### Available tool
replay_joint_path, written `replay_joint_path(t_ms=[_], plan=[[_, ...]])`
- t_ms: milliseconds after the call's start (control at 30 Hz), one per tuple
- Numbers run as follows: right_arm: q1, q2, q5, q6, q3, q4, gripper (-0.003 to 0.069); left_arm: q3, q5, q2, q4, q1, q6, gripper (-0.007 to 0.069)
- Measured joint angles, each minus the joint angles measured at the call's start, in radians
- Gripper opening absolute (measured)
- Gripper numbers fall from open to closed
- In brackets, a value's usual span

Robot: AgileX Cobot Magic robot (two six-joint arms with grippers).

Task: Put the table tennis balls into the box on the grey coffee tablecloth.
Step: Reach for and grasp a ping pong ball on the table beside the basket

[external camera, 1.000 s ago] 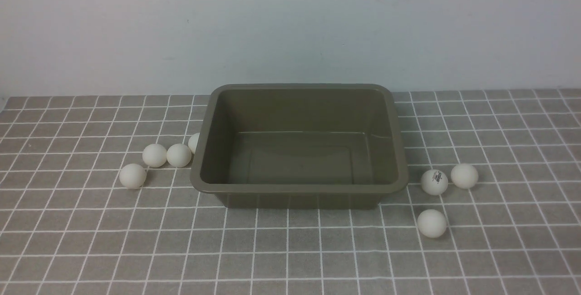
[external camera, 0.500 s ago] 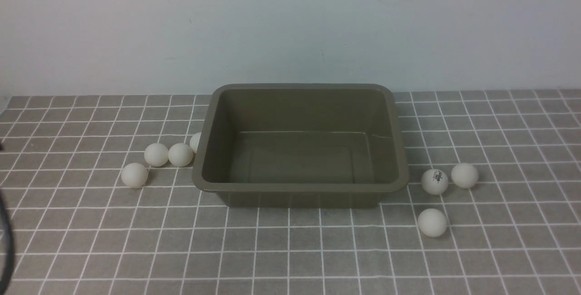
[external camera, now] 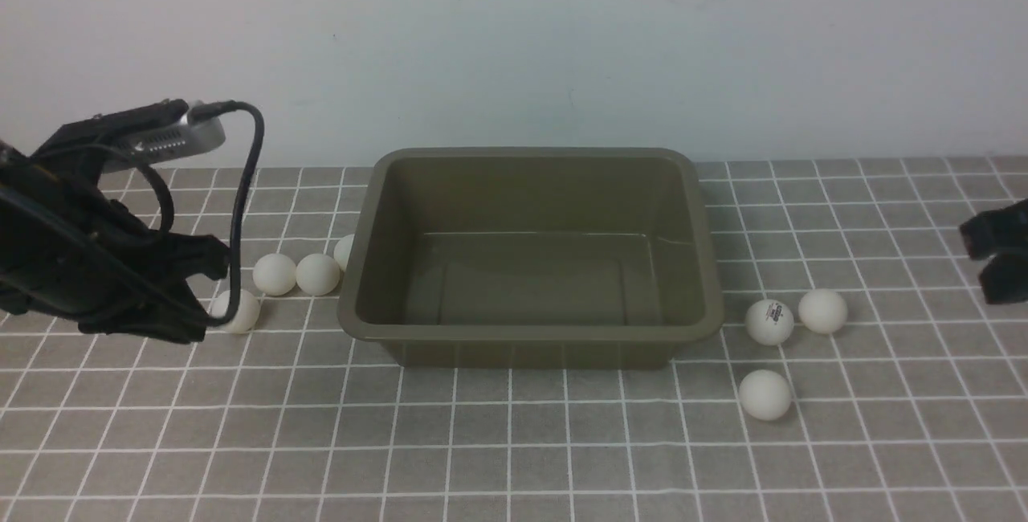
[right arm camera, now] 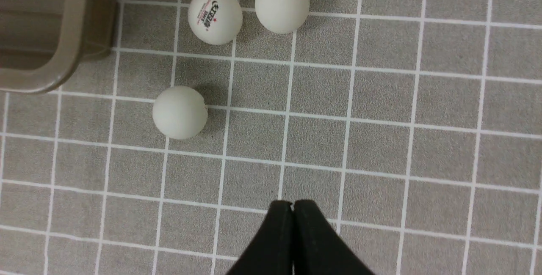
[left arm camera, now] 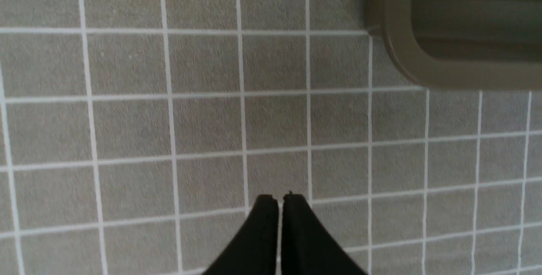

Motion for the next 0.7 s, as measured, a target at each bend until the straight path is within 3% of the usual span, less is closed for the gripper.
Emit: replay_joint_path(t_ms=[233, 400, 467, 500, 533, 567, 700], plan=[[0.013, 0.228, -0.020, -0.023, -0.118, 0.042, -0.0011, -0.170, 0.001, 0.190, 0.006, 0.018, 0.094, 0.0003], [0.015, 0.366, -0.028, -0.025, -0.192, 0.045, 0.0034, -0.287, 0.023, 0.316, 0.052, 0.018, 0.101, 0.0083], [0.016, 0.402, -0.055, -0.027, -0.216, 0.048, 0.0090, -0.332, 0.051, 0.377, 0.081, 0.018, 0.101, 0.0181], [0.017, 0.405, -0.059, -0.027, -0.218, 0.048, 0.0095, -0.334, 0.053, 0.381, 0.086, 0.018, 0.101, 0.0190], [0.020, 0.412, -0.081, -0.028, -0.222, 0.048, 0.0120, -0.350, 0.064, 0.407, 0.100, 0.018, 0.096, 0.0262], [0.026, 0.428, -0.112, -0.028, -0.230, 0.047, 0.0189, -0.358, 0.065, 0.425, 0.117, 0.018, 0.085, 0.0340], [0.047, 0.463, -0.172, -0.028, -0.236, 0.043, 0.0359, -0.362, 0.064, 0.461, 0.155, 0.018, 0.074, 0.0535]])
